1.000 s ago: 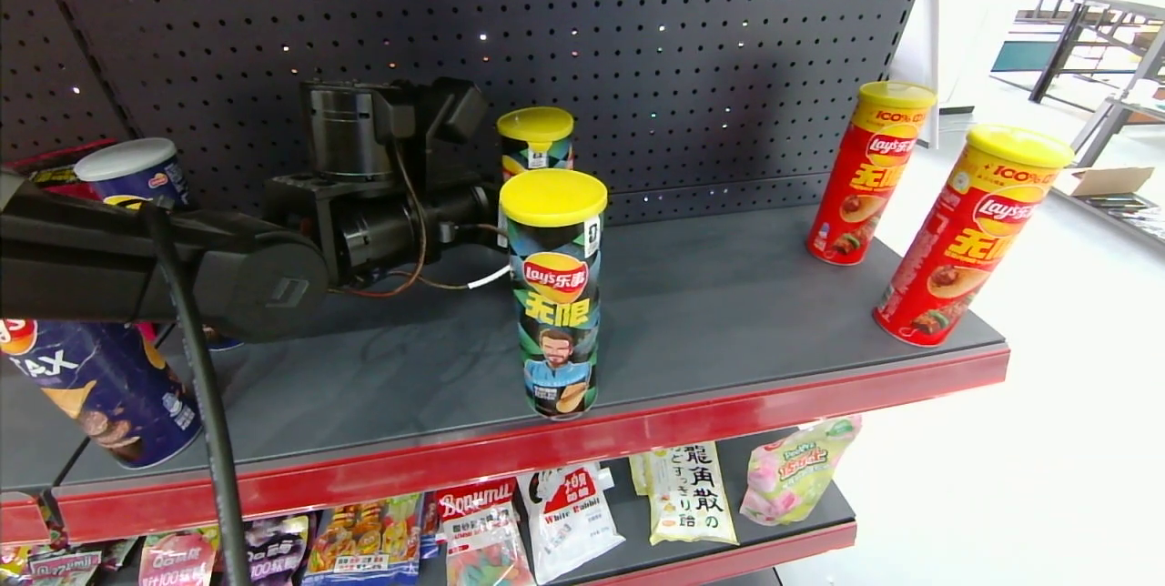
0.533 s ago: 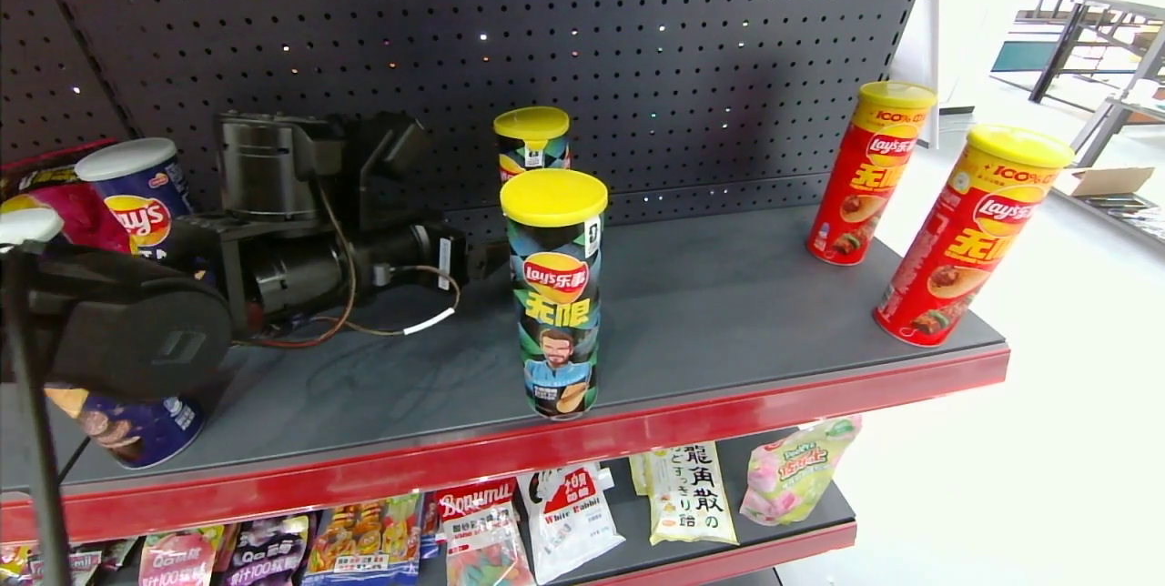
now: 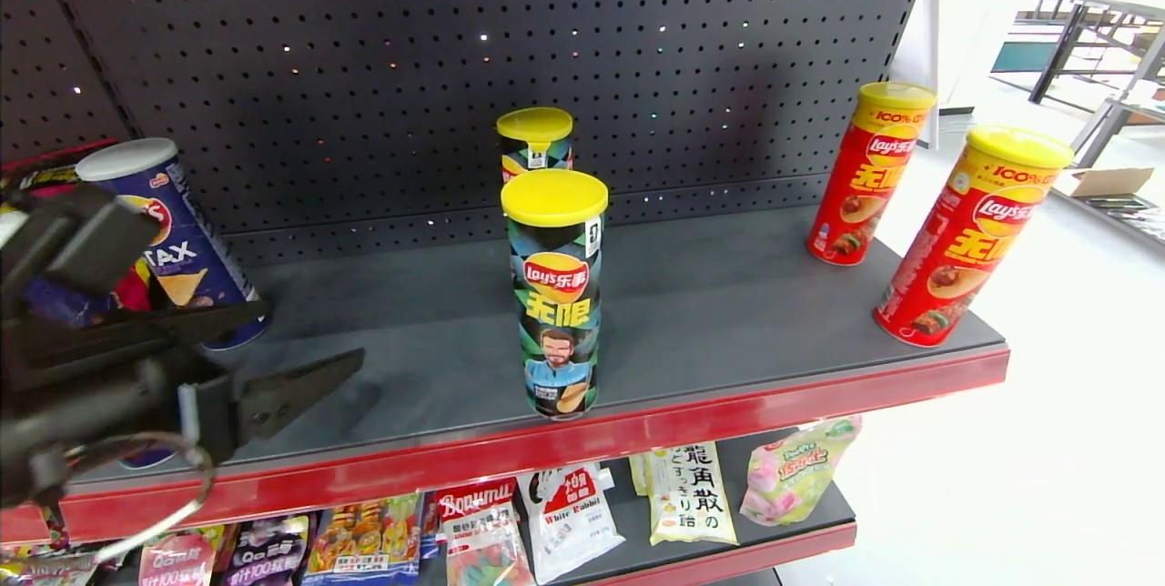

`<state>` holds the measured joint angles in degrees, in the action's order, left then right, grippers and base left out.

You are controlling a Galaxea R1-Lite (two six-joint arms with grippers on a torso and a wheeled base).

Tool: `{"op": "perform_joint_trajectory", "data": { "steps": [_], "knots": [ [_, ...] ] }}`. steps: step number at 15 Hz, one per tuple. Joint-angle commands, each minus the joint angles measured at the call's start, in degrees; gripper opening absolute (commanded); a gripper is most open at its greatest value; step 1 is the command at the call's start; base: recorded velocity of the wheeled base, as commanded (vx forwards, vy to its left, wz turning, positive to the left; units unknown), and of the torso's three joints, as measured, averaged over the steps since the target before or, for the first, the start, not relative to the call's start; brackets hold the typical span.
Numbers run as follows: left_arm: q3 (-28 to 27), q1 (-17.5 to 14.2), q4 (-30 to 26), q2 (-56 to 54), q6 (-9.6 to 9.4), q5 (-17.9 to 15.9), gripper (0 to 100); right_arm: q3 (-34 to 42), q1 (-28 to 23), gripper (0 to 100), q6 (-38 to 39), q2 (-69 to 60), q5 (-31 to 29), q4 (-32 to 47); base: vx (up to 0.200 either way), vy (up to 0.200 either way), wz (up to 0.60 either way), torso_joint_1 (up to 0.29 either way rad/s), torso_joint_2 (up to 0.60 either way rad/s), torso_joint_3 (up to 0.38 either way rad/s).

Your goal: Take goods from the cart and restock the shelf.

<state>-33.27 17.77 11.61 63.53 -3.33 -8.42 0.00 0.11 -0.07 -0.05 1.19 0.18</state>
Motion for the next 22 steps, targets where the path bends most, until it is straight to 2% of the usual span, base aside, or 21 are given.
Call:
{"op": "perform_joint_trajectory", "data": {
  "steps": [1,3,5,8,10,12,13,15,22],
  "knots": [
    [11.8,-4.3,-15.9,-36.3,0.34,-0.4,100,0.0,0.1,100,0.0,0.0,0.0,0.0,0.0,0.0,0.0,0.0,0.0,0.0],
    [14.3,-4.3,-17.6,-45.4,0.43,0.2,100,0.0,0.1,100,0.0,0.0,0.0,0.0,0.0,0.0,0.0,0.0,0.0,0.0],
    [14.5,-4.2,-21.1,-53.5,0.43,-0.3,100,0.0,0.1,100,0.0,0.0,0.0,0.0,0.0,0.0,0.0,0.0,0.0,0.0],
    [14.7,-4.4,-22.1,-55.0,1.22,1.7,100,0.0,0.1,100,0.0,0.0,0.0,0.0,0.0,0.0,0.0,0.0,0.0,0.0],
    [14.8,-4.5,-22.2,-54.5,1.83,9.9,100,0.0,0.1,100,0.0,0.0,0.0,0.0,0.0,0.0,0.0,0.0,0.0,0.0],
    [16.3,-4.5,-22.4,-55.0,1.92,14.7,100,0.0,0.1,100,-0.5,0.0,0.3,0.0,0.0,0.0,0.0,0.0,0.0,0.0],
    [16.6,-4.5,-22.4,-55.0,1.92,15.8,100,0.0,0.1,100,-0.6,0.0,0.3,0.0,0.0,0.0,0.0,0.0,0.0,0.0],
    [16.6,-4.5,-22.4,-54.2,1.83,17.1,100,0.0,0.1,100,-0.7,0.0,0.3,0.0,0.0,0.0,0.6,0.0,0.0,0.0],
    [16.6,-4.5,-22.4,-54.5,1.66,18.4,100,0.0,0.1,100,-0.3,0.0,0.4,0.0,0.0,0.0,0.51,0.003,0.0,0.004]
  ]
}}
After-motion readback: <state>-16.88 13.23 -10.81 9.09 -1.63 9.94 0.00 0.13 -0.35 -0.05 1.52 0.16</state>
